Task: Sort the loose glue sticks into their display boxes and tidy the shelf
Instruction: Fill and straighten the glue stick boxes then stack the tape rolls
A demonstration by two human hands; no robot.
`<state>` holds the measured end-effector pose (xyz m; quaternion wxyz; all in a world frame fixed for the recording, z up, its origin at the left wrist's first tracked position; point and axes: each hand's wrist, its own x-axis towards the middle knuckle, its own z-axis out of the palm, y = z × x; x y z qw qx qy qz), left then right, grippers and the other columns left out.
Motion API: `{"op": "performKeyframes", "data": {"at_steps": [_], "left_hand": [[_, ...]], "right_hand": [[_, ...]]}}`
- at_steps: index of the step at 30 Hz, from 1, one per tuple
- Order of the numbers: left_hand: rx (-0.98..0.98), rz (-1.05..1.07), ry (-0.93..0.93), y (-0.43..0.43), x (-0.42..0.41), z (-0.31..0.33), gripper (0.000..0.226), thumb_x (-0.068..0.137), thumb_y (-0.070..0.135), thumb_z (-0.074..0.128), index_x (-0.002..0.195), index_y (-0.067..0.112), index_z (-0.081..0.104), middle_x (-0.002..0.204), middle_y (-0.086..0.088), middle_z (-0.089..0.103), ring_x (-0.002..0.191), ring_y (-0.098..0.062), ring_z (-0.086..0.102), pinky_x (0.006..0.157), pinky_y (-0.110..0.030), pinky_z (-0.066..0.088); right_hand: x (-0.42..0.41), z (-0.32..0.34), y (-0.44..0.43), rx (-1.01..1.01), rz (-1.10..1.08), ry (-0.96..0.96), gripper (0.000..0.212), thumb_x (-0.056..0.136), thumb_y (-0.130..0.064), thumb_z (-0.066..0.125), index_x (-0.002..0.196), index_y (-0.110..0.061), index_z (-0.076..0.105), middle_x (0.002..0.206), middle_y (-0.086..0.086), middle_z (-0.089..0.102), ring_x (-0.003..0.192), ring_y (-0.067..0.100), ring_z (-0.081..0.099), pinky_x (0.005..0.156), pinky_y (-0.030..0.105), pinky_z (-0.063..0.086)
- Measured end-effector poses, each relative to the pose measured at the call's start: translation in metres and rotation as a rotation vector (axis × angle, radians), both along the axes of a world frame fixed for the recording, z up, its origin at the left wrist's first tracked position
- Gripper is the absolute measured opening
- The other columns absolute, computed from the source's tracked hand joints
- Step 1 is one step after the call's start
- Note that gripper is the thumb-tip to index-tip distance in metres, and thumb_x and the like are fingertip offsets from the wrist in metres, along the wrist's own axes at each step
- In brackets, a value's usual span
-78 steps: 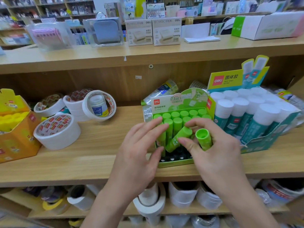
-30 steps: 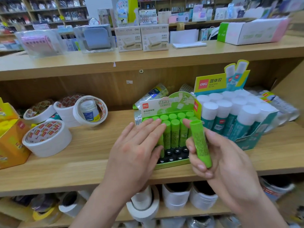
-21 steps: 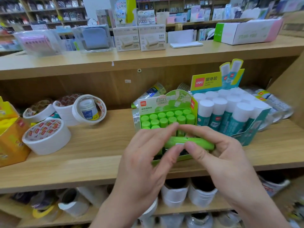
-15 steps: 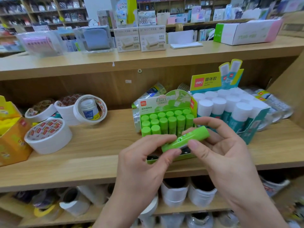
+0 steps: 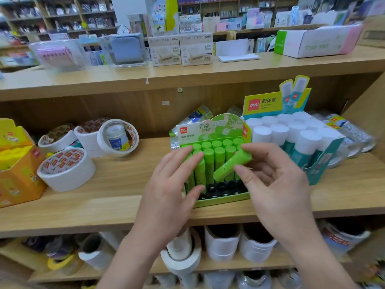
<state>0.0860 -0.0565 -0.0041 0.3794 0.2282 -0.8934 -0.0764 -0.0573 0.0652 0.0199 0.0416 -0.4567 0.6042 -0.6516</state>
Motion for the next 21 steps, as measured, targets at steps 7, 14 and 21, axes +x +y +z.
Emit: {"op": "performKeyframes", "data": {"at_steps": [7,14,21], "left_hand": [[-0.051,-0.015,0.031,-0.006,0.000,-0.005,0.063,0.074,0.006,0.079,0.132,0.015,0.057,0.136,0.000,0.054,0.128,-0.019,0.047,0.109,-0.027,0.035],[-0.048,-0.037,0.028,-0.004,0.000,-0.004,0.051,0.084,0.020,0.064,0.134,0.015,0.055,0.138,-0.001,0.051,0.131,-0.018,0.043,0.112,-0.026,0.031],[-0.127,-0.009,-0.028,0.000,-0.002,-0.004,0.052,0.086,0.017,0.061,0.138,0.020,0.052,0.138,-0.006,0.050,0.131,-0.024,0.042,0.106,-0.039,0.040]], "right_hand": [[0.000,-0.010,-0.017,0.138,-0.004,0.260,0.046,0.081,-0.005,0.073,0.107,-0.038,0.054,0.091,-0.018,0.065,0.085,0.002,0.066,0.078,0.024,0.056],[-0.003,-0.011,-0.025,0.167,-0.024,0.524,0.026,0.083,-0.009,0.071,0.106,-0.018,0.065,0.095,-0.007,0.063,0.087,0.012,0.061,0.078,0.034,0.053],[-0.001,-0.011,-0.025,0.229,-0.055,0.573,0.028,0.080,-0.013,0.057,0.106,-0.020,0.065,0.090,-0.010,0.062,0.086,0.015,0.055,0.074,0.033,0.047]]}}
